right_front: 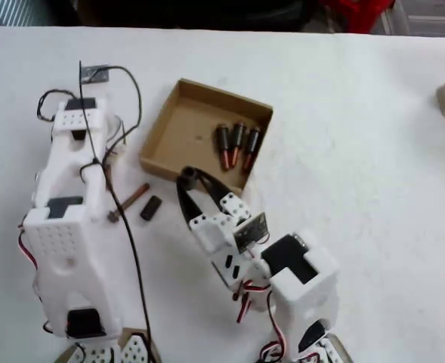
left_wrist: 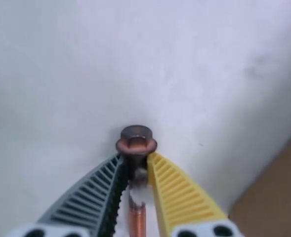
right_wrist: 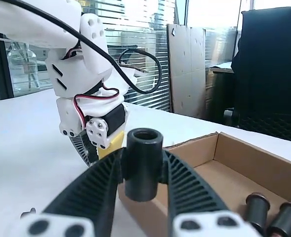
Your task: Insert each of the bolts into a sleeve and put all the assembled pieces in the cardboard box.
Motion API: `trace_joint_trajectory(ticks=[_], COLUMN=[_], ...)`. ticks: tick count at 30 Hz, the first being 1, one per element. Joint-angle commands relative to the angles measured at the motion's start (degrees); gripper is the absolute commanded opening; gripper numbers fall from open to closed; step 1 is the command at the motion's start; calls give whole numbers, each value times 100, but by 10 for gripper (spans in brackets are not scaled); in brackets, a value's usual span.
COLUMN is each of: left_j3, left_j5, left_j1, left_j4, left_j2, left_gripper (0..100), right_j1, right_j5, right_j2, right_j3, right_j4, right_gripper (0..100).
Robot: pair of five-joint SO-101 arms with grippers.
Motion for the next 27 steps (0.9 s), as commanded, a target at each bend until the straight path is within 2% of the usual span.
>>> trace_joint_trajectory(ticks=[1,10,21,27], left_j3=[853,2312,3218,4334], left_j5=[-53,-18,-18,-18], left_j1=[40,48,286,488], left_j4=[-791,-1776,-2127,-3042], left_j2=[-1042,-2492,-4048,-5077], left_gripper=[20,21,21,21], right_j1=[22,22,22,22], right_j5=[-53,-53,-53,-53], right_j2=[-22,-22,-13,-13], right_j3=[0,0,0,0], right_j4=[-136,-119,-75,48], right_gripper=[17,17,17,17])
